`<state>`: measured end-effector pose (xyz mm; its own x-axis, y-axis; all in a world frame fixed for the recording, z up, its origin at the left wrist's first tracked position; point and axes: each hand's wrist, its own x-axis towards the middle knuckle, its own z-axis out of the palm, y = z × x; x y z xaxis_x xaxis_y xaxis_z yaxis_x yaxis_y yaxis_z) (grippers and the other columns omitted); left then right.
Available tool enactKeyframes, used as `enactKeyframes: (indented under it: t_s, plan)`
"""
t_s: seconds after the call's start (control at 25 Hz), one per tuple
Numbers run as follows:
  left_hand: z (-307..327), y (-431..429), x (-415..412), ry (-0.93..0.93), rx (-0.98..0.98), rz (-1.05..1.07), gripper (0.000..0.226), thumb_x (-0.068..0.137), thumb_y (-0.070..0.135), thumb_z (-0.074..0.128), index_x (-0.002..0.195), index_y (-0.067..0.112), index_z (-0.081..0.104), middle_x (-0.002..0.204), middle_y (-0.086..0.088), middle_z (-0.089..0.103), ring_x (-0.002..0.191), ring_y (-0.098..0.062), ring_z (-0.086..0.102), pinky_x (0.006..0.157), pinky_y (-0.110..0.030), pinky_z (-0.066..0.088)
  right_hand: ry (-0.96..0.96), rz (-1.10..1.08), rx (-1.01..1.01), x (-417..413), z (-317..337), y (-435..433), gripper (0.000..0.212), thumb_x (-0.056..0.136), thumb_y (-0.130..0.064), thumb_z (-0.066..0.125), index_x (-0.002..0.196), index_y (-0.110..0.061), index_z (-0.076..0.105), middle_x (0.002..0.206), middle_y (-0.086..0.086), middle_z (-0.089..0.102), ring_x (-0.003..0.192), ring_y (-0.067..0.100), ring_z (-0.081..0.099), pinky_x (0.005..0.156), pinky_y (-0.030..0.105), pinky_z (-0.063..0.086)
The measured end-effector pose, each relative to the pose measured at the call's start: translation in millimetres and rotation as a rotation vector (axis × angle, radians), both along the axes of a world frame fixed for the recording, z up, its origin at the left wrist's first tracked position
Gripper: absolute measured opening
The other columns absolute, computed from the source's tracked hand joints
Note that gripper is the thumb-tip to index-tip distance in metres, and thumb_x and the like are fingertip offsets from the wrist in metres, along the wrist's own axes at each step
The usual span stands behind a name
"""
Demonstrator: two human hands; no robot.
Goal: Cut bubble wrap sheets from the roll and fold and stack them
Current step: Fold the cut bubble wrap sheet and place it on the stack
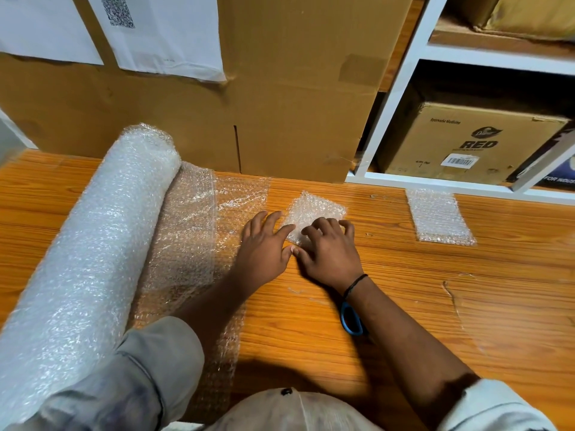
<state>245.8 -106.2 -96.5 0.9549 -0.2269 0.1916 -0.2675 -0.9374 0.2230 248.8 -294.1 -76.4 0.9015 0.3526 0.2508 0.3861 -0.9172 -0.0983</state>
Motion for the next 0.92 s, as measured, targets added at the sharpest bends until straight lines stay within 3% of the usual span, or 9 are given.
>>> enactKeyframes:
  t_s: [0.32, 0.52, 0.64, 0.76, 0.92]
  plan:
    - [6.5, 3.3, 5.2, -0.092, 0.018, -0.043, 0.04, 0.093, 0.04, 0.068, 0.132, 0.034, 0.065, 0.153, -0.003, 0.047, 0.142, -0.034, 0.036, 0.112, -0.053, 0.032, -0.105, 0.088, -0.008, 5.9, -8.1, 1.0, 0.018, 0.099, -0.027, 0.06, 0.105, -0.014, 0.071, 0.1, 0.005, 0.067, 0.095, 0.03, 0.064, 0.093, 0.048, 0.039]
    - [12.2, 4.3, 11.7, -0.191, 0.03, -0.081, 0.025, 0.088, 0.03, 0.073, 0.114, 0.031, 0.074, 0.14, 0.002, 0.06, 0.135, -0.029, 0.045, 0.108, -0.047, 0.036, -0.079, 0.151, 0.036, 0.1, -4.4, -4.3, 0.031, 0.097, -0.037, 0.064, 0.12, -0.017, 0.067, 0.117, 0.003, 0.069, 0.109, 0.025, 0.062, 0.101, 0.046, 0.041]
    - [15.1, 0.9, 12.1, -0.265, -0.01, -0.121, 0.022, 0.093, 0.032, 0.068, 0.114, 0.028, 0.074, 0.135, 0.007, 0.064, 0.133, -0.025, 0.047, 0.107, -0.043, 0.036, -0.073, 0.085, 0.024, 2.3, -3.6, -8.7, 0.037, 0.088, -0.023, 0.074, 0.124, -0.014, 0.068, 0.121, 0.006, 0.071, 0.114, 0.03, 0.065, 0.098, 0.048, 0.046]
    - [21.4, -4.4, 7.3, -0.26, -0.068, -0.107, 0.035, 0.092, 0.043, 0.067, 0.124, 0.03, 0.068, 0.139, 0.007, 0.059, 0.134, -0.023, 0.045, 0.107, -0.045, 0.04, -0.122, 0.014, 0.032, 4.5, 6.7, -12.0, 0.028, 0.082, -0.015, 0.078, 0.11, -0.014, 0.075, 0.119, 0.008, 0.07, 0.11, 0.034, 0.063, 0.087, 0.047, 0.049]
    - [31.8, -11.3, 0.7, 0.003, -0.203, 0.002, 0.069, 0.085, 0.072, 0.062, 0.143, 0.037, 0.051, 0.144, 0.009, 0.043, 0.122, -0.016, 0.05, 0.09, -0.037, 0.049, -0.176, -0.126, 0.126, -1.3, 17.8, -14.2, 0.029, 0.077, -0.021, 0.079, 0.106, -0.02, 0.076, 0.119, 0.01, 0.054, 0.102, 0.033, 0.052, 0.079, 0.044, 0.048]
